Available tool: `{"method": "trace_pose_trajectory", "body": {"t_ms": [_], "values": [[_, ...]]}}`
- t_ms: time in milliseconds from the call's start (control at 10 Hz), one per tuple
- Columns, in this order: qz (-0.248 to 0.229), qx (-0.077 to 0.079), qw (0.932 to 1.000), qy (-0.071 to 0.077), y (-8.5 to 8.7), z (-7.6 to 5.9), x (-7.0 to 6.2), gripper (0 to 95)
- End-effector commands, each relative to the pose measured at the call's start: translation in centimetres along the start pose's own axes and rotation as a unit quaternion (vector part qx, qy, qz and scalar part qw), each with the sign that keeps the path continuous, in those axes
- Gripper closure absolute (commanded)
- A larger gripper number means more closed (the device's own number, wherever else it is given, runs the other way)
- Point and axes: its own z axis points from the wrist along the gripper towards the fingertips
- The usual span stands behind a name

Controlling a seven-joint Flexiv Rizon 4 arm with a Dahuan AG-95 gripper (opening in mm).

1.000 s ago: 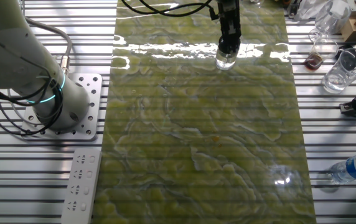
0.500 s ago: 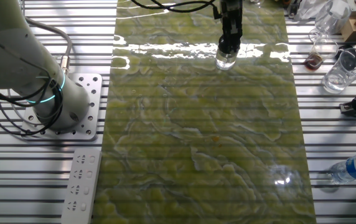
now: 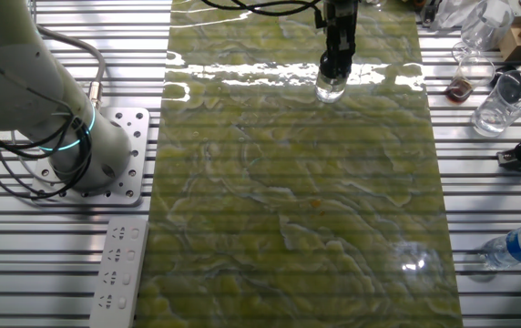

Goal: Screw the lid onto the jar

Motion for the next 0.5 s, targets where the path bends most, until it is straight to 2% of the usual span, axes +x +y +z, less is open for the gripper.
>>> {"method": "trace_pose_trajectory", "body": {"t_ms": [100, 500], "values": [[0.001, -0.001, 1.0000, 0.004, -0.01, -0.05, 0.11, 19.0], [0.010, -0.006, 0.9999, 0.007, 0.00, 0.02, 0.18, 19.0]]}}
